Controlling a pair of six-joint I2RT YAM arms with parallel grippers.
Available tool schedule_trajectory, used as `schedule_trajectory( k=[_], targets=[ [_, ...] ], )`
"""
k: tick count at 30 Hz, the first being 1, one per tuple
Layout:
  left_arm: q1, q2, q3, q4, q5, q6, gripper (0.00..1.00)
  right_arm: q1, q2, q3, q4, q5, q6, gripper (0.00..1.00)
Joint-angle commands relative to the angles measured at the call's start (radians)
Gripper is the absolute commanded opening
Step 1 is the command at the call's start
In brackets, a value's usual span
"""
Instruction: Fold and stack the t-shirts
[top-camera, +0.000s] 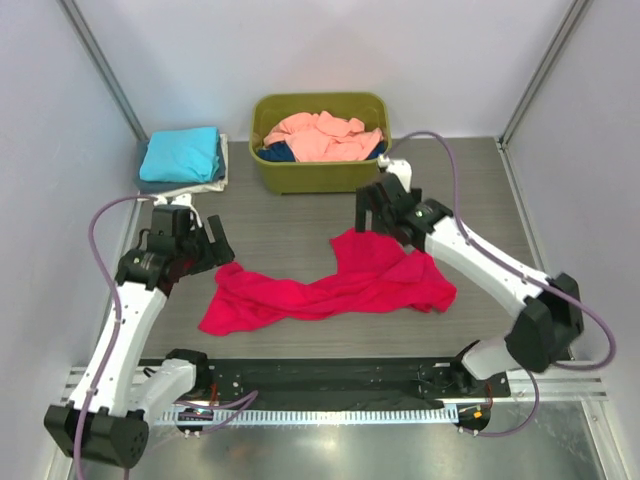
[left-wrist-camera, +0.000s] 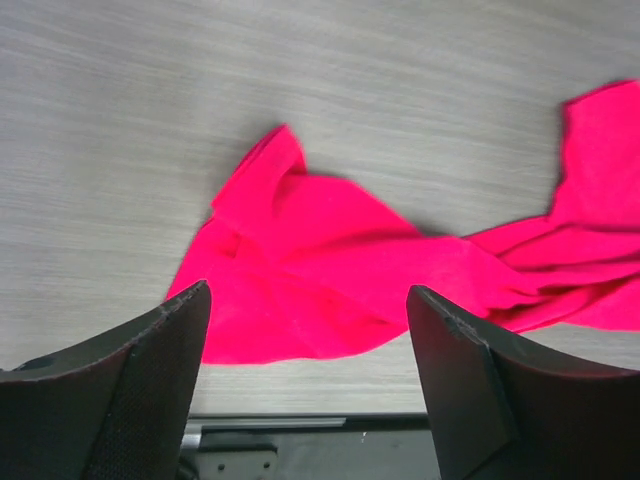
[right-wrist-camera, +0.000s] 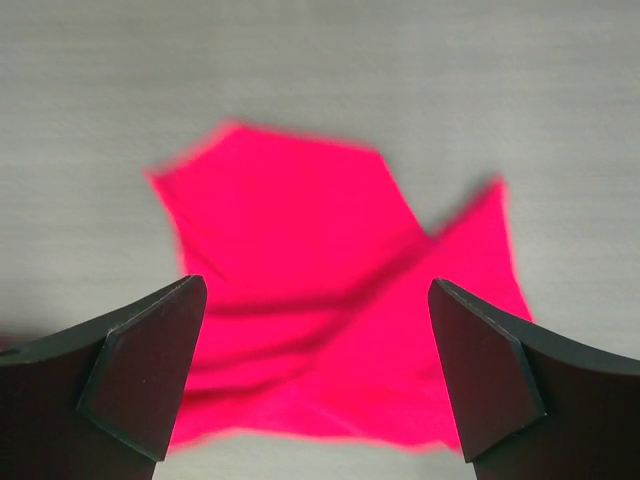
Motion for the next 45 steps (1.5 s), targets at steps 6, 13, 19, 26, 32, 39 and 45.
schedule_trajectory(
  k=[6, 13, 19, 26, 32, 39, 45],
  targets=[
    [-0.010, -0.208, -0.103, 0.107, -0.018, 0.000, 1.00, -0.135, 0.442, 0.607, 0.093, -0.070, -0.050, 1.00],
    [-0.011, -0.226, -0.115, 0.120, -0.018, 0.000, 1.00, -0.251, 0.856, 1.141, -0.102, -0.087, -0.073, 1.00],
    [-0.010, -0.222, -0.115, 0.117, -0.021, -0.001, 1.00, -0.325, 0.923, 1.197, -0.147, -0.082, -0.056, 1.00],
    [0.004, -0.209, -0.115, 0.120, -0.004, 0.000, 1.00, -0.363, 0.952, 1.180, -0.084, -0.249, -0.085, 0.62],
    [0.015, -0.215, -0.118, 0.123, 0.000, 0.000, 1.00, -0.417, 0.962, 1.136, -0.061, -0.291, -0.070, 0.06],
    [0.013, -0.217, -0.123, 0.130, 0.008, 0.003, 1.00, -0.605, 0.823, 1.007, -0.059, -0.167, -0.038, 0.01],
    [0.013, -0.214, -0.124, 0.133, 0.042, 0.006, 1.00, -0.782, 0.778, 1.014, -0.053, -0.069, -0.109, 0.05]
  ],
)
